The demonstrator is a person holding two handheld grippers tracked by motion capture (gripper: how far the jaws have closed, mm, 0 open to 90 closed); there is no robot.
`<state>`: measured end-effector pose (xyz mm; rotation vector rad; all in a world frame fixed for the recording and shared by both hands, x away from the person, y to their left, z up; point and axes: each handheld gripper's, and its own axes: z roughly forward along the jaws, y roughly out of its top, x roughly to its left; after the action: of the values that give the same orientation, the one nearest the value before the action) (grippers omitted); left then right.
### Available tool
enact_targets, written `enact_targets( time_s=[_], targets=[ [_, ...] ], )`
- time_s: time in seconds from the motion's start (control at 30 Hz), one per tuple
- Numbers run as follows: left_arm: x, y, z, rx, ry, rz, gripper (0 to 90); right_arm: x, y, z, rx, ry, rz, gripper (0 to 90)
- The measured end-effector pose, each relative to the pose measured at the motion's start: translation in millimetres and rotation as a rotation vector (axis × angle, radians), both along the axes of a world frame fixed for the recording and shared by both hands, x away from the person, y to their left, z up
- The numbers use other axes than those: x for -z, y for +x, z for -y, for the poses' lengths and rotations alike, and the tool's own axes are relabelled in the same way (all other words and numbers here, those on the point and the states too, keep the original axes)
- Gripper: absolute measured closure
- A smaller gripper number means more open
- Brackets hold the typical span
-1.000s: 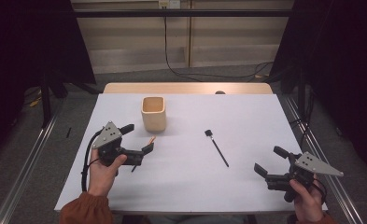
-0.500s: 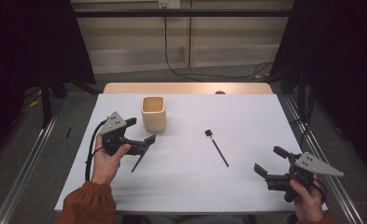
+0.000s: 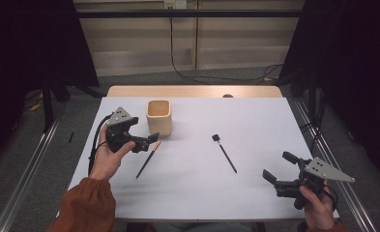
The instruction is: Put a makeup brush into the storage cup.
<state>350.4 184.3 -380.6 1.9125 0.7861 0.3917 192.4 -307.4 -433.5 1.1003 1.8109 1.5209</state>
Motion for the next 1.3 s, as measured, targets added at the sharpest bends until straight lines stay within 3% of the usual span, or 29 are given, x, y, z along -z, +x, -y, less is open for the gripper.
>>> enact_targets(
  time_s=[0.03, 0.13, 0.2, 0.23, 0.27, 0.3, 0.37, 0.4, 0.47, 0.6, 0.7, 0.73, 0.8, 0.97, 1.17, 1.2, 1.3],
  targets=[
    [-3.8, 4.1, 0.9, 0.023, 0.037, -0.039, 2.3, -0.1, -0.2, -0.2, -0.002, 0.000, 0.000, 0.3],
    [-6.3, 6.6, 2.0, 0.028, 0.082, -0.052, 2.5, 0.1, 0.0, -0.4, -0.003, 0.000, -0.002, 0.2],
    [-6.9, 7.2, 2.1, 0.032, 0.084, -0.063, 2.6, 0.0, -0.1, -0.3, -0.003, 0.001, -0.003, 0.2],
    [-7.2, 9.3, 2.2, 0.037, 0.082, -0.095, 2.7, 0.0, -0.1, -0.3, -0.005, -0.002, 0.000, 0.2],
    [-7.2, 9.3, 2.2, 0.037, 0.082, -0.095, 2.7, -0.1, -0.2, -0.3, -0.005, -0.003, 0.000, 0.2],
    [-7.8, 12.6, 2.6, 0.071, 0.096, -0.112, 2.7, 0.0, -0.1, -0.5, -0.007, -0.004, 0.000, 0.2],
    [-7.4, 13.4, 3.1, 0.071, 0.095, -0.118, 2.8, 0.3, 0.2, -0.9, -0.009, -0.008, -0.002, 0.2],
    [-7.3, 14.6, 3.3, 0.067, 0.108, -0.120, 2.8, 0.4, 0.3, -1.4, -0.014, -0.014, -0.002, 0.2],
    [-6.4, 19.0, 4.0, 0.084, 0.138, -0.170, 2.8, 0.2, 0.2, -1.4, -0.014, -0.014, 0.001, 0.2],
    [-6.7, 21.0, 4.6, 0.086, 0.181, -0.183, 3.2, 0.4, 0.4, -1.0, -0.009, -0.008, -0.004, 0.2],
    [-6.2, 23.5, 4.9, 0.096, 0.174, -0.217, 3.2, 0.2, 0.2, -1.2, -0.013, -0.007, -0.001, 0.0],
    [-6.1, 24.9, 5.1, 0.094, 0.187, -0.255, 3.3, 0.1, 0.1, -1.2, -0.012, -0.005, -0.001, 0.0],
    [-3.9, 26.0, 6.6, 0.091, 0.197, -0.278, 3.4, 0.0, 0.1, -1.0, -0.009, -0.003, 0.000, 0.0],
    [0.1, 27.9, 8.9, 0.102, 0.246, -0.302, 3.7, 0.2, 0.4, -0.9, -0.011, -0.004, -0.002, 0.0],
    [4.7, 31.4, 12.7, 0.106, 0.260, -0.321, 5.6, 0.0, 0.2, -1.0, -0.010, -0.005, -0.001, 0.0],
    [5.3, 32.5, 14.0, 0.122, 0.291, -0.335, 5.9, 0.0, 0.3, -0.8, -0.006, -0.007, -0.002, 0.0],
    [5.4, 33.2, 14.7, 0.118, 0.293, -0.360, 7.1, -0.1, 0.3, -0.7, -0.006, -0.006, 0.000, 0.0]
  ],
)
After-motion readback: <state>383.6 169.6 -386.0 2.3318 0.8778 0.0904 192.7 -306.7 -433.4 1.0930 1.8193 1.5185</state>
